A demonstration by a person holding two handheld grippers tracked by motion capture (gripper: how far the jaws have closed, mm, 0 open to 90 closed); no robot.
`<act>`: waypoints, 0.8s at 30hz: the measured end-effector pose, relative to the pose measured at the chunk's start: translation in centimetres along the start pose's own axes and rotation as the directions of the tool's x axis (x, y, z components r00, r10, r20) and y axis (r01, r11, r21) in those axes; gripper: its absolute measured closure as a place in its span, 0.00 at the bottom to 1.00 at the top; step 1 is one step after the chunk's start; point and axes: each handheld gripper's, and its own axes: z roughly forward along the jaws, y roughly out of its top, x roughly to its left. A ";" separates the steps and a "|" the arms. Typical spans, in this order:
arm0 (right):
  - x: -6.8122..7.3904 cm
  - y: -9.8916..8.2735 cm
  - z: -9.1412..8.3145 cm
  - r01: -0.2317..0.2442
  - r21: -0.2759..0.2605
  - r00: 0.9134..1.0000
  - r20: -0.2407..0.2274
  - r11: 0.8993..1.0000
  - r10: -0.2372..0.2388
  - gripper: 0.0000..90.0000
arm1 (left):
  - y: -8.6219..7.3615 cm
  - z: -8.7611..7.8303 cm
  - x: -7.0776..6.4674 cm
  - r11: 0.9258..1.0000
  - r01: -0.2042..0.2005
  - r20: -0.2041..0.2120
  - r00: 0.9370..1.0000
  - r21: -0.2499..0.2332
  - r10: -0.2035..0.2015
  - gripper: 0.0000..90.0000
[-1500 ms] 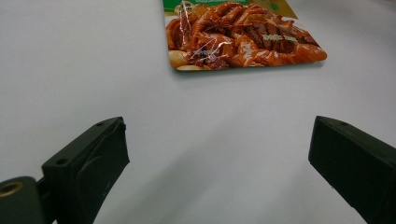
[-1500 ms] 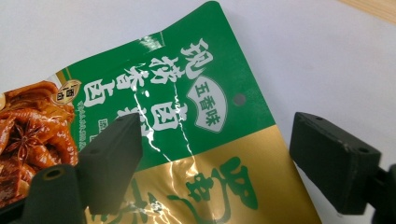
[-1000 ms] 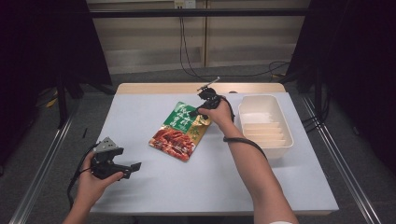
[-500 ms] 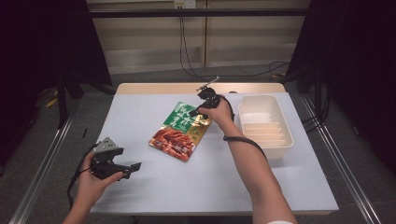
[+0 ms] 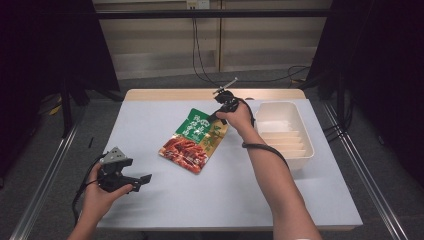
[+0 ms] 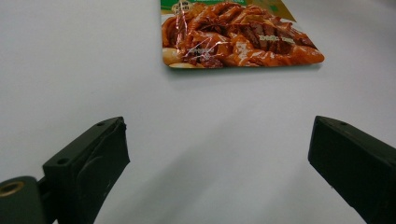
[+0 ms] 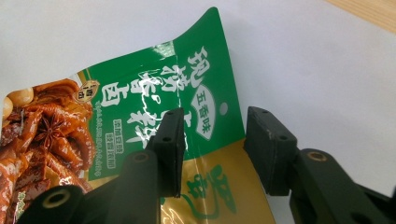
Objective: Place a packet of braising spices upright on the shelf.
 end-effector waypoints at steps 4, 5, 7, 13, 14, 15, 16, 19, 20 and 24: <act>0.1 0.1 -0.1 -0.003 0.000 1.000 -0.008 1.000 0.003 0.66 | 0.0 0.0 0.0 1.000 0.001 0.000 1.000 0.002 -0.001 0.05; 0.1 0.1 -0.1 -0.003 0.000 1.000 -0.008 1.000 0.003 0.66 | 0.0 0.0 0.0 1.000 0.001 -0.001 1.000 0.003 -0.001 0.05; 0.2 0.1 -0.3 0.003 0.002 1.000 -0.015 1.000 -0.003 0.66 | 0.0 0.1 0.0 1.000 -0.005 0.000 1.000 0.008 0.005 0.06; 0.2 0.0 0.0 0.005 0.003 1.000 -0.004 1.000 -0.005 0.63 | 0.0 0.1 -0.1 1.000 -0.002 0.002 1.000 0.010 0.002 0.06; 0.2 0.0 0.1 0.005 0.004 1.000 0.000 1.000 -0.005 0.64 | 0.0 0.1 -0.1 1.000 -0.002 0.001 1.000 0.010 0.002 0.06; 0.2 0.0 0.1 0.005 0.004 1.000 0.000 1.000 -0.005 0.64 | 0.0 0.1 -0.1 1.000 -0.002 0.001 1.000 0.010 0.002 0.06; 0.0 0.0 0.1 0.000 0.006 1.000 -0.005 1.000 0.000 0.63 | 0.0 0.1 -0.1 1.000 -0.006 -0.001 1.000 0.008 0.006 0.06; -0.2 0.0 0.3 -0.002 0.010 1.000 0.004 1.000 0.002 0.61 | 0.0 0.2 -0.1 1.000 0.002 0.003 1.000 0.010 -0.002 0.06; -0.3 0.0 0.5 -0.002 0.015 1.000 0.009 1.000 0.002 0.60 | 0.0 0.2 0.0 1.000 -0.002 0.005 1.000 0.013 0.002 0.06; -0.6 -0.1 0.9 -0.009 0.018 1.000 0.009 1.000 0.009 0.57 | -0.1 0.2 0.1 1.000 -0.002 -0.001 1.000 0.012 0.002 0.06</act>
